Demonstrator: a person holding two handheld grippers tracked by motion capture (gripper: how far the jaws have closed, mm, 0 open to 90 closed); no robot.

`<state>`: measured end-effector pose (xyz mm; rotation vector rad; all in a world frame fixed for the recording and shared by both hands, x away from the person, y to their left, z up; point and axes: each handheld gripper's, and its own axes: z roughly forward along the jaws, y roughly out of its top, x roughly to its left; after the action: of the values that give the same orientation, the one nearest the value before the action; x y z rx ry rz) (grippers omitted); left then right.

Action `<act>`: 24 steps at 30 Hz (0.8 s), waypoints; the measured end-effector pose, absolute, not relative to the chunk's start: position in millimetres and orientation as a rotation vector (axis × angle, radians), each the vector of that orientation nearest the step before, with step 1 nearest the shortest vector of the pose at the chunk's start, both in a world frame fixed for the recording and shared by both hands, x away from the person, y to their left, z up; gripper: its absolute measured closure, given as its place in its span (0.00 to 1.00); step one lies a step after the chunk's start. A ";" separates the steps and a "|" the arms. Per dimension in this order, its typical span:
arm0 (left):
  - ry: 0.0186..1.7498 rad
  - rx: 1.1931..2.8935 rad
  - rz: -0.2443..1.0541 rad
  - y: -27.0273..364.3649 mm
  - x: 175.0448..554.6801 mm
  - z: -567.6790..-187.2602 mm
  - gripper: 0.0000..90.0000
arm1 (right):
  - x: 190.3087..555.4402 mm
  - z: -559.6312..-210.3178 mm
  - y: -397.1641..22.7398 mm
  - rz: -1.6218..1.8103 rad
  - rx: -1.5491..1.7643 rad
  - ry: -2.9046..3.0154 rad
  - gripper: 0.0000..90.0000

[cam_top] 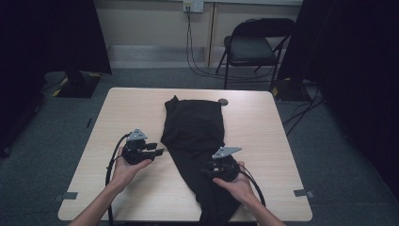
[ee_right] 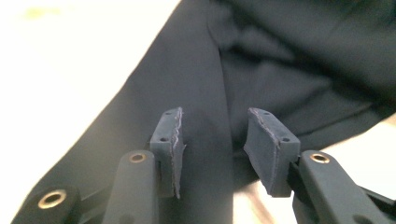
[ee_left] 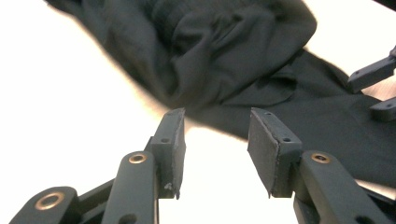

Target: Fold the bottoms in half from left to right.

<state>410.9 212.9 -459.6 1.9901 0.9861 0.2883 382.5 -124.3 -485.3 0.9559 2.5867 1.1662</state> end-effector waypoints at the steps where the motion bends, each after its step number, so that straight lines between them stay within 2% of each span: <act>1: 0.994 1.979 0.287 214.7 411.0 -460.2 0.63 | 383.3 -489.9 -122.5 1.131 0.956 2.603 0.63; 6: 1.002 1.961 0.303 215.6 411.7 -459.5 0.62 | 377.4 -480.1 -117.2 1.247 0.919 2.616 0.96; 8: 0.995 1.963 0.306 214.0 411.8 -459.0 0.62 | 372.0 -469.4 -108.9 1.334 0.884 2.623 1.00; 16: 0.992 1.969 0.301 211.2 412.2 -459.3 0.61 | 354.8 -449.1 -32.5 1.462 0.653 2.718 1.00; 19: 0.979 1.993 0.273 210.2 411.6 -461.9 0.61 | 353.2 -455.4 -9.9 1.463 0.614 2.768 0.88; 21: 0.961 2.010 0.265 207.9 409.7 -462.6 0.61 | 353.1 -455.8 -6.2 1.456 0.620 2.760 0.76; 24: 0.929 2.025 0.239 202.1 406.5 -464.0 0.61 | 359.7 -452.1 -19.2 1.468 0.687 2.705 0.70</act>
<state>406.5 202.1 -464.0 2.0253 0.9295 0.2394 359.7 -19.2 -452.1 0.6869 2.7048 1.4685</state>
